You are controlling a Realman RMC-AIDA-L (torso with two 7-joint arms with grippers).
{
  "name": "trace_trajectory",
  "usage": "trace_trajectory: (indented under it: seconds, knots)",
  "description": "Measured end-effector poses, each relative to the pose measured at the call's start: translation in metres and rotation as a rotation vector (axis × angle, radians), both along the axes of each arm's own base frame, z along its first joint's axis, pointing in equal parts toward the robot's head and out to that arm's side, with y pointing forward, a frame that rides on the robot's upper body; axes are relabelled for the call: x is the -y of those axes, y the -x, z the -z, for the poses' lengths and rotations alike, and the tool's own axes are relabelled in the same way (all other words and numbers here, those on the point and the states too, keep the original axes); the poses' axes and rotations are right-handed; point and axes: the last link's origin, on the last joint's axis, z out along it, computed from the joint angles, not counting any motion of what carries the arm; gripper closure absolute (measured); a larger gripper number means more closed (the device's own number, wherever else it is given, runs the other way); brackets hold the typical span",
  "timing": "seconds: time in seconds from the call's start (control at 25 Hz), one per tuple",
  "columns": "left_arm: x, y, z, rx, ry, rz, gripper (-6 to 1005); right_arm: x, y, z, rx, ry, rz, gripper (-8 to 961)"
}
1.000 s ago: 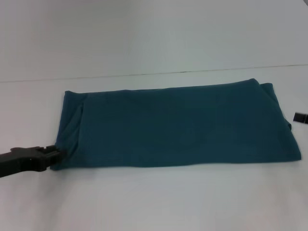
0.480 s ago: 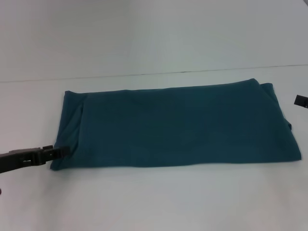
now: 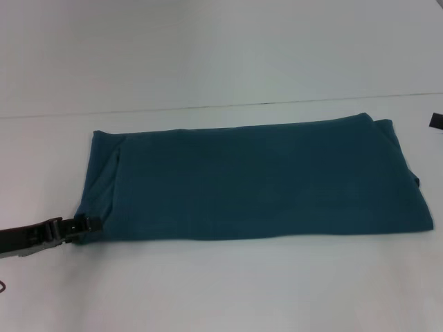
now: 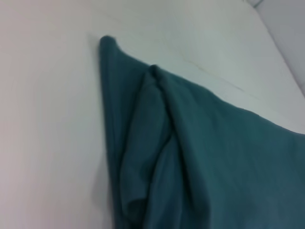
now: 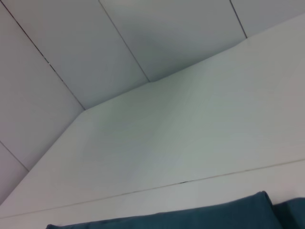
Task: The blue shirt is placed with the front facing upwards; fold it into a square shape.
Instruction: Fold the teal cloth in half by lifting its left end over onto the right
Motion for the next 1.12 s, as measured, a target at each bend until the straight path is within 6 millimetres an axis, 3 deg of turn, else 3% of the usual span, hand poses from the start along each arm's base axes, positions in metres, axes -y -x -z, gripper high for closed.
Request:
trace_trajectory:
  seconds: [0.32,1.12]
  knots:
    - [-0.002,-0.005,0.001,0.015,0.053,-0.052,354,-0.009,0.007,-0.009,0.016,0.001,-0.022,34]
    - [-0.011,-0.011,0.027,0.071,0.115,-0.115,353,-0.01,0.013,-0.02,0.055,-0.018,-0.052,35]
